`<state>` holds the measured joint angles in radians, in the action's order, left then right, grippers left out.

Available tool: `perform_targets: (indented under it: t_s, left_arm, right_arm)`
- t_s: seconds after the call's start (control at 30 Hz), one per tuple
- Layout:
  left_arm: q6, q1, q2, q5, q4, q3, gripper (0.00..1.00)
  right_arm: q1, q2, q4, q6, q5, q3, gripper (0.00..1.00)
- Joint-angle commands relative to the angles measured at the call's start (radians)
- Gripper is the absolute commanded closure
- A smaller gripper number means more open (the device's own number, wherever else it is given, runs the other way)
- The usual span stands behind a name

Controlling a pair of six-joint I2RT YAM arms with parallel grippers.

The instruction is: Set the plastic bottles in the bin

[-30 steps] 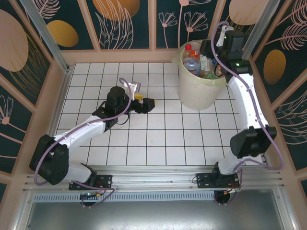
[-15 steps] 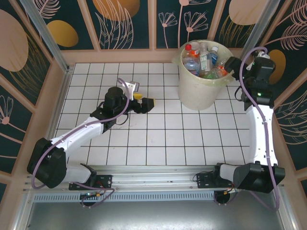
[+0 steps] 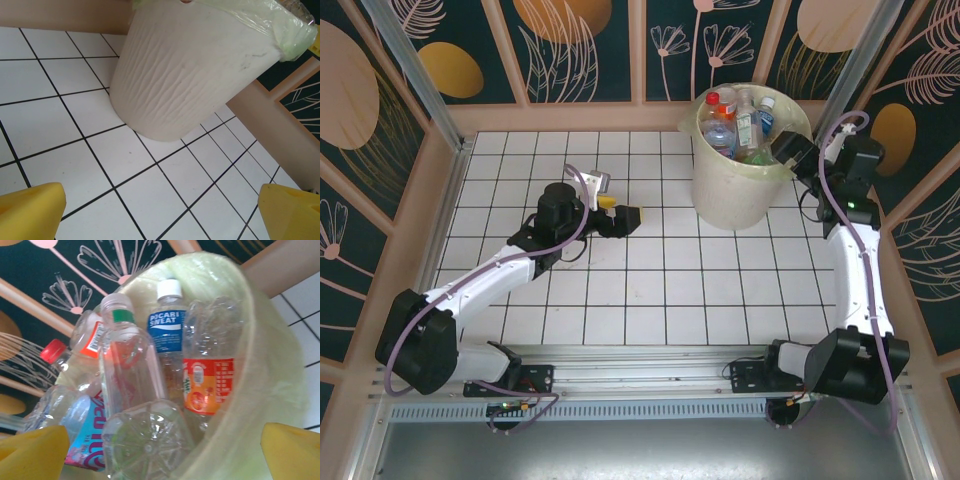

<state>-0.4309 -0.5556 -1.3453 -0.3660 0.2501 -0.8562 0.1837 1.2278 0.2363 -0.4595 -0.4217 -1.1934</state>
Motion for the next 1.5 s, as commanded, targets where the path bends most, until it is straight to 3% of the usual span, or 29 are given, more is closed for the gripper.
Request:
perform_targets:
  t_s: [0.0,0.23,0.87,1.1,1.33,1.47]
  left_arm:
    - [-0.009,-0.003,0.019,-0.017,0.033,0.004,0.01]
    - [-0.009,-0.003,0.021,-0.013,0.03,0.01,0.01]
    - [0.015,-0.003,0.042,0.044,-0.006,0.017,0.01]
    - [0.043,-0.003,0.074,0.129,-0.034,0.016,0.01]
    - [0.113,0.003,0.131,0.367,-0.083,0.012,0.01]
    - [0.149,0.048,0.151,0.453,-0.073,0.035,0.01]
  right_arm:
    - [0.001,0.028,-0.073,-0.028,-0.099,0.01,0.01]
    - [-0.009,0.072,-0.1,-0.03,-0.154,0.008,0.01]
    - [-0.184,0.27,-0.159,0.031,-0.192,-0.117,0.01]
    - [-0.144,0.152,-0.13,0.096,-0.013,-0.057,0.01]
    - [-0.084,-0.078,-0.222,0.144,0.124,0.18,0.01]
    - [-0.083,-0.192,-0.301,0.151,0.239,0.346,0.01]
